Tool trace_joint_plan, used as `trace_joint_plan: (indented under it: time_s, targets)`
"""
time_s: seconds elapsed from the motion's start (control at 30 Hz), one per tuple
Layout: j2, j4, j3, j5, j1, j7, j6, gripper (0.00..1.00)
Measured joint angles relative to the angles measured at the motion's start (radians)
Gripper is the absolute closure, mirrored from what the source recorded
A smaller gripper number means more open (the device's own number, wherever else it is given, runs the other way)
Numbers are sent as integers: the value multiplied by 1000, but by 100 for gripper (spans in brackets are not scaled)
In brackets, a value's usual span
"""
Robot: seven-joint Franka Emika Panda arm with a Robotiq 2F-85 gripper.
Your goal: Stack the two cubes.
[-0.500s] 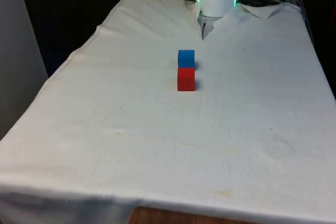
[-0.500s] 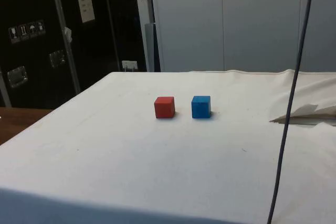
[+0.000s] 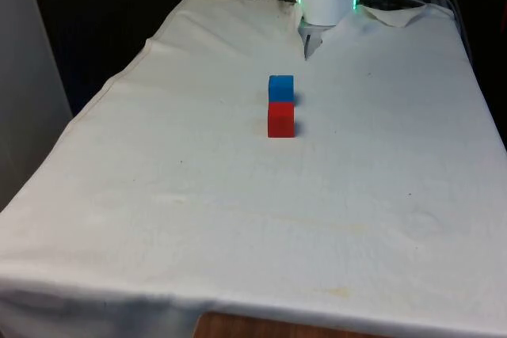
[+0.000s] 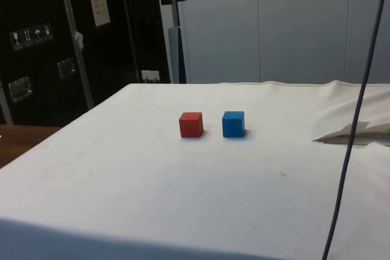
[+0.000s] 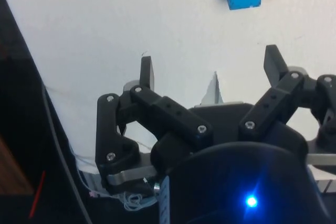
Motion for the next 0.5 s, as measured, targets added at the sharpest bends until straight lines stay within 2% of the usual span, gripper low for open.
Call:
trace_joint_plan:
  time_s: [0.07,0.17,0.37,0.5]
  targets:
    - [-20,-34,2,-5,0,0,21,0]
    - [-26,-45,2,-7,0,-1,29,0]
    - [-62,-141,3,-16,0,-13,102,0]
    - [-69,-177,3,-16,0,-23,134,0]
